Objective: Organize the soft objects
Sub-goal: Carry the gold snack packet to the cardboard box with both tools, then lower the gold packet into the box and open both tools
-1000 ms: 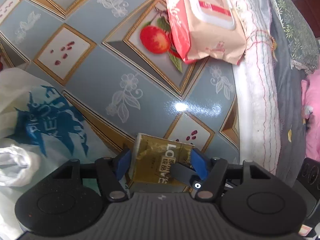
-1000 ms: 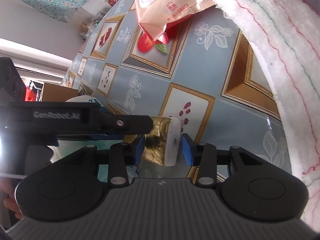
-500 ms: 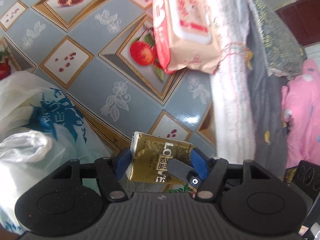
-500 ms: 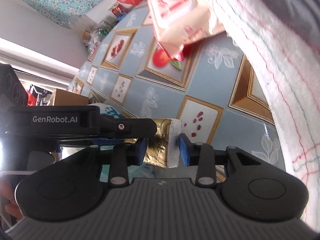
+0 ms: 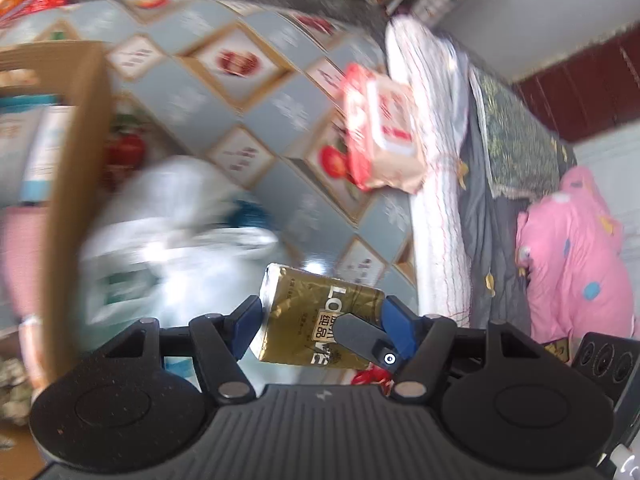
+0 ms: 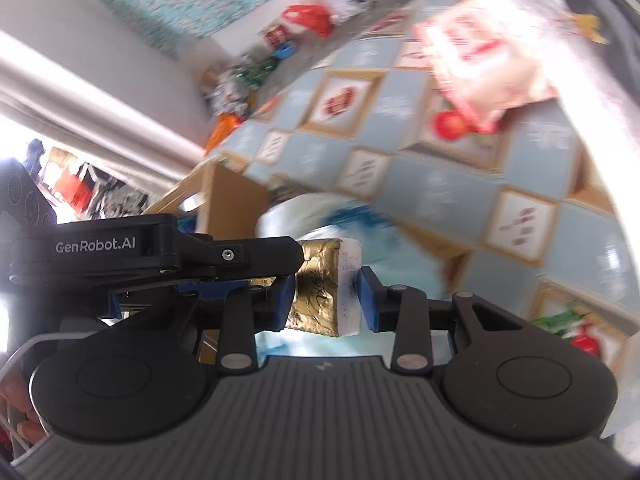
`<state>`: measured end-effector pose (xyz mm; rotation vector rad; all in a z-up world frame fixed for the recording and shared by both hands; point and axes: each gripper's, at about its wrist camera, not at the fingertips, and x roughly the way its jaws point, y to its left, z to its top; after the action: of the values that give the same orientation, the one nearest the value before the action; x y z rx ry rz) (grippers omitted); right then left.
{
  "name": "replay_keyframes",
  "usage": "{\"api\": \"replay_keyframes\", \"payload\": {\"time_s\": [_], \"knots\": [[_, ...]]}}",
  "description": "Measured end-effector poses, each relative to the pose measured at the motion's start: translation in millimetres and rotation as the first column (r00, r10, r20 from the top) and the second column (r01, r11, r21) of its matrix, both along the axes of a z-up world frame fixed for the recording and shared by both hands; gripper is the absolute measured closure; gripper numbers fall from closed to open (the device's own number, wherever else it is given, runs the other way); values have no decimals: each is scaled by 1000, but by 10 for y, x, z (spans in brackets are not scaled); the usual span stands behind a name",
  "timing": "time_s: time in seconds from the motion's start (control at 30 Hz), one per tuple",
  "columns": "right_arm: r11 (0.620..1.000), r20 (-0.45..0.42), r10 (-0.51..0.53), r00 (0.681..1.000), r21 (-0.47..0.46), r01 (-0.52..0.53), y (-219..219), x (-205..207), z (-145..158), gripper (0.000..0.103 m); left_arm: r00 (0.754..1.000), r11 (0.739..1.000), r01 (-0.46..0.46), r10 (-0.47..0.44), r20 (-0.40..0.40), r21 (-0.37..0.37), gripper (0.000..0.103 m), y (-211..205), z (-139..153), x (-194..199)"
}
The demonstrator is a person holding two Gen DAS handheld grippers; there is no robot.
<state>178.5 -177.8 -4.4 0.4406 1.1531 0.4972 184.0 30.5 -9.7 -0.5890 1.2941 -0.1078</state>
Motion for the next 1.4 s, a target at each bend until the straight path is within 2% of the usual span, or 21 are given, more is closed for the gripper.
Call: {"api": "replay_keyframes", "payload": {"time_s": [0.17,0.3,0.4,0.57,0.63,0.73,0.97,1.17,1.3,1.4], "knots": [[994,11,106,994,26,-107,831,-237,248,70,992,993,-121,121,25,5,36,785,258,-487],[975,19,219,976,46,-219,1611,-415,362,70,967,968,-252,251,36,15,37,1463,375,-911],[951,13,306,952,50,-306,2190,-541,338,70,936,936,-352,351,36,19,36,1944,361,-1229],[904,-21,425,905,53,-424,3027,-712,139,70,864,864,-503,503,12,14,36,2634,152,-1679],[887,-31,461,887,43,-459,3290,-757,26,70,837,837,-546,546,-2,9,36,2846,10,-1795],[872,-45,490,871,27,-489,3517,-805,-131,70,812,813,-583,583,-20,-5,36,3075,-205,-1893],[865,-89,500,861,8,-502,3774,-777,-441,70,809,809,-588,588,-25,3,36,3299,-537,-1921],[868,-130,491,861,-2,-496,3796,-728,-729,68,807,808,-589,588,-50,6,36,3347,-735,-1932],[862,-162,496,853,-23,-506,3810,-733,-885,68,821,823,-566,568,-62,51,35,3319,-780,-1919],[861,-173,497,850,-21,-508,3791,-751,-904,68,825,828,-559,560,-72,41,34,3313,-789,-1938]]}}
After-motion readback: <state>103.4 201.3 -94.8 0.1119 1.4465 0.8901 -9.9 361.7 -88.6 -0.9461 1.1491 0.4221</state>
